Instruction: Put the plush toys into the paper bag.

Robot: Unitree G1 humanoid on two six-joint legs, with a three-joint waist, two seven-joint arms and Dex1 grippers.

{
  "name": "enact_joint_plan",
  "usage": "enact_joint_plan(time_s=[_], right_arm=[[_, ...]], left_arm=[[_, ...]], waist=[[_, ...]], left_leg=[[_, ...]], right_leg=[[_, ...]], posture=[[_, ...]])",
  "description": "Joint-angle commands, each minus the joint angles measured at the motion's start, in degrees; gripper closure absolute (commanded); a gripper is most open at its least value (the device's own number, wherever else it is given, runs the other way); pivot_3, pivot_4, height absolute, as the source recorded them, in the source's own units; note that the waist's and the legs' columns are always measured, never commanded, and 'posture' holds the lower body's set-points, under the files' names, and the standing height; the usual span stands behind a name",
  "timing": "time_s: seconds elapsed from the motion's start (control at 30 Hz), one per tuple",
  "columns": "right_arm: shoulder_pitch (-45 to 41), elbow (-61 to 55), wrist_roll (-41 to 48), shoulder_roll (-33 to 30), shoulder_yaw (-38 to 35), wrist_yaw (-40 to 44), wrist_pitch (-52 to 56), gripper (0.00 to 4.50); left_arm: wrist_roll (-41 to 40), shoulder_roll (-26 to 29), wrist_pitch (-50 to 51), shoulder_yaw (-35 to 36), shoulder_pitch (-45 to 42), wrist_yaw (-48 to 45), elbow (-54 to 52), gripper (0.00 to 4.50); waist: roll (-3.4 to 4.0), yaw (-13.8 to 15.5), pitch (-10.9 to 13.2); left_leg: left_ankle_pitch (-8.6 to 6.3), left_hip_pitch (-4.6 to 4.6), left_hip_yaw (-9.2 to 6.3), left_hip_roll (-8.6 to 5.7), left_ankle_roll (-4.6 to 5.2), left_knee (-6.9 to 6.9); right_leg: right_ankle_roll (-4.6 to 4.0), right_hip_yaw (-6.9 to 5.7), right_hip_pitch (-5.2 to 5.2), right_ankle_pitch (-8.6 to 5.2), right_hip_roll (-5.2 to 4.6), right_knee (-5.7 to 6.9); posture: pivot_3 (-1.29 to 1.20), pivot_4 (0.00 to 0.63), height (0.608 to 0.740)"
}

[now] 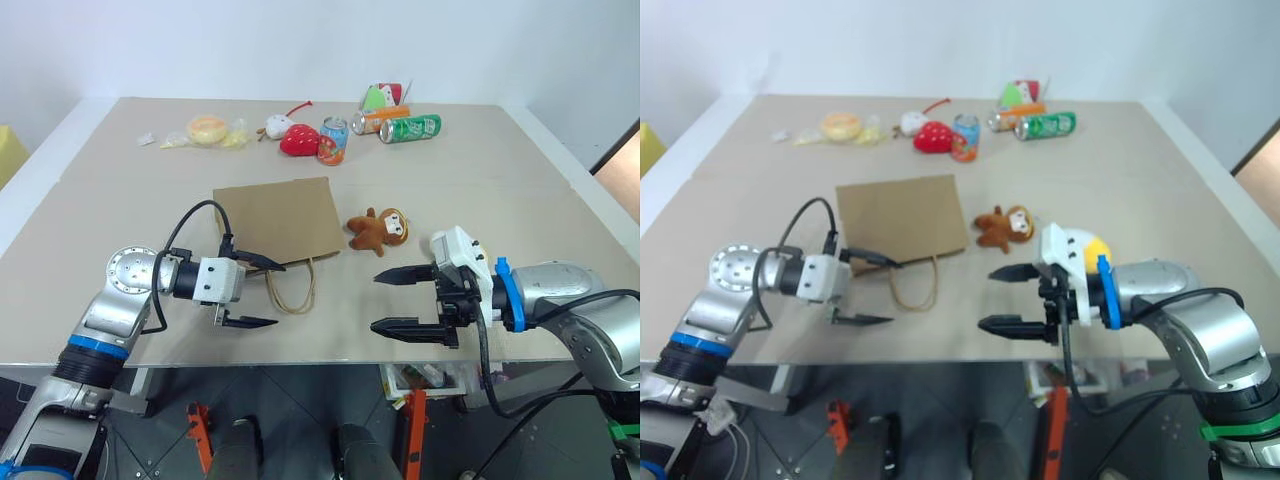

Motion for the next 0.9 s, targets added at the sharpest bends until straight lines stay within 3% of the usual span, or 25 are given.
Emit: enact_joint_plan(time_s=[0.03,0.9], right_arm=[[0.7,-2.7,1.6,-0.2,-3.0,-1.1,0.0,0.00],[0.1,-1.8,1.3,0.6,-2.2,-2.6,-1.0,0.00]], left_arm=[[0.6,-2.2,-3.3,-0.9,-3.7,0.0,3.5,0.04],[3.7,-7.0,-3.4,-1.6,-8.9,4.3,14.2,0.04]], waist=[[0.00,0.1,0.0],[0.00,0.5,0.0]], left_leg=[[0.00,0.00,0.00,0.00,0.00,0.01],[0.02,0.02,-0.13,-0.01,0.03,0.10]], right_leg=[[0.01,0.00,0.03,0.00,0.00,0.00],[0.07,-0.02,0.14,0.03,0.07,0.02]], posture=[[0.00,0.150,0.740],[0.00,0.150,0.740]])
